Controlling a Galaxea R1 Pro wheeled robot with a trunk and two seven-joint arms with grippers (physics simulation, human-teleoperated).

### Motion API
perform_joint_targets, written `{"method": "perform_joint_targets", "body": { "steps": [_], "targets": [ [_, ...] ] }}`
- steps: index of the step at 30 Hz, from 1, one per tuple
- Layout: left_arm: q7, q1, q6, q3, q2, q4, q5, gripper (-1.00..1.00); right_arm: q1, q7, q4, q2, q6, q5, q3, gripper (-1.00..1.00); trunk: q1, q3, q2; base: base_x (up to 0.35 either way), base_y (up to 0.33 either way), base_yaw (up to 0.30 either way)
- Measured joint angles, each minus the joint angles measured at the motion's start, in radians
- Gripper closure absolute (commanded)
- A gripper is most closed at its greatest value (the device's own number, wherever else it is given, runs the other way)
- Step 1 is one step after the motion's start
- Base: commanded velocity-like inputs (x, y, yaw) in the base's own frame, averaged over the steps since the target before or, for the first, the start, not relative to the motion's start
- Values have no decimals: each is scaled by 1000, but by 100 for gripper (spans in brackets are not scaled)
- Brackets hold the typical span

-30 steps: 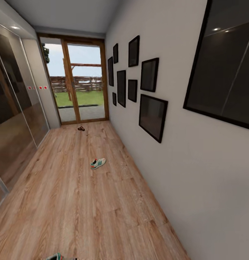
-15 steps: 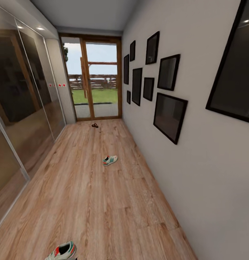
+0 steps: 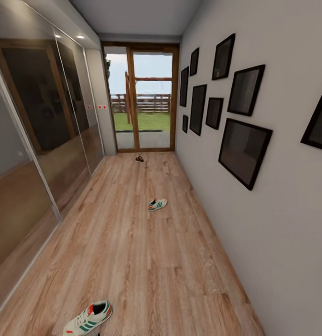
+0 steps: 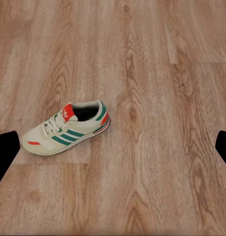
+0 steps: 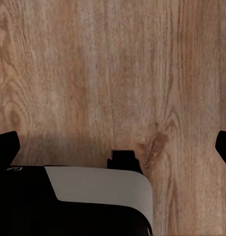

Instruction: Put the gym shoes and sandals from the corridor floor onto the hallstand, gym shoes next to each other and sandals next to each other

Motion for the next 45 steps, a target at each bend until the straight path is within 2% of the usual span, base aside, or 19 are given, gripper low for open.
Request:
{"method": "perform_joint_targets", "body": {
  "steps": [45],
  "targets": [
    [-1,0,0,0,0,0,1,-100,0,0,0,0,0,0,0,-100,0,-43,0,0,-10,256]
  ]
}}
